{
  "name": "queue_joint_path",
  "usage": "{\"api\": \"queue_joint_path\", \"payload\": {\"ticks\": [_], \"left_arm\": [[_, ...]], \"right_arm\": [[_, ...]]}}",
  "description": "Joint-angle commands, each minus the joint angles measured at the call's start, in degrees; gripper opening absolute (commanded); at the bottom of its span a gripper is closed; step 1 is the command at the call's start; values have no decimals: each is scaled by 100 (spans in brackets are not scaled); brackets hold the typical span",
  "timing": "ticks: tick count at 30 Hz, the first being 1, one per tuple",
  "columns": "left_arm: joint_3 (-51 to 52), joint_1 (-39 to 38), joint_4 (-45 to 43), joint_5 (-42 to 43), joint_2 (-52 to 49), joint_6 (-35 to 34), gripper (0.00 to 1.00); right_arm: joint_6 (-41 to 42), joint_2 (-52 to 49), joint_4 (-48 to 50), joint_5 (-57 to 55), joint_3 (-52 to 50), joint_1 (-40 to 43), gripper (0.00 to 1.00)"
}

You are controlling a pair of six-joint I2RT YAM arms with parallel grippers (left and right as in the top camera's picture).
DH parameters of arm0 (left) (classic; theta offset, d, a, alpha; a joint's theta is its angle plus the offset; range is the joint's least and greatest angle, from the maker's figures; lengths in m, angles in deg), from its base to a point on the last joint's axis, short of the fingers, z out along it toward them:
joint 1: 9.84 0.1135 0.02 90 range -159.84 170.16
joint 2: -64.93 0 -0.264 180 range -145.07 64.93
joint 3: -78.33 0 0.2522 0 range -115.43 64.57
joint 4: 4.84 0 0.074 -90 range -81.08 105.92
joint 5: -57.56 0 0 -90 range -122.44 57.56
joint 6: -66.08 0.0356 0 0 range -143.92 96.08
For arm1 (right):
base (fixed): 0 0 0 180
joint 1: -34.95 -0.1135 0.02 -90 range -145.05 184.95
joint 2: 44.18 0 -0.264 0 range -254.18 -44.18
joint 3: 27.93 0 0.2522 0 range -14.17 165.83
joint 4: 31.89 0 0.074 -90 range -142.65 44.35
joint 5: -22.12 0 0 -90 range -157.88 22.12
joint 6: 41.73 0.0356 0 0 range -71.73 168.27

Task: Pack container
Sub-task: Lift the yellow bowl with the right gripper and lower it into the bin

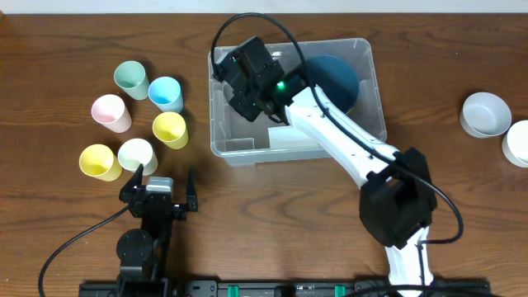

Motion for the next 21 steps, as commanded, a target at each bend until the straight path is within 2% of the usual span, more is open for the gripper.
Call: {"api": "queue_joint_path", "payload": {"ticks": [1, 19, 20, 21], "left_arm": [[120, 24, 175, -76, 35, -55, 98], [120, 24, 175, -76, 35, -55, 98], [120, 24, 175, -76, 35, -52, 98], [120, 24, 175, -76, 35, -55, 98]], "right_arm": [[-103, -201, 44, -155, 39, -15, 1], [-164, -966, 256, -492, 35, 79, 1], [-166, -968, 280, -511, 35, 87, 5], [-166, -968, 313, -518, 35, 101, 13]]}}
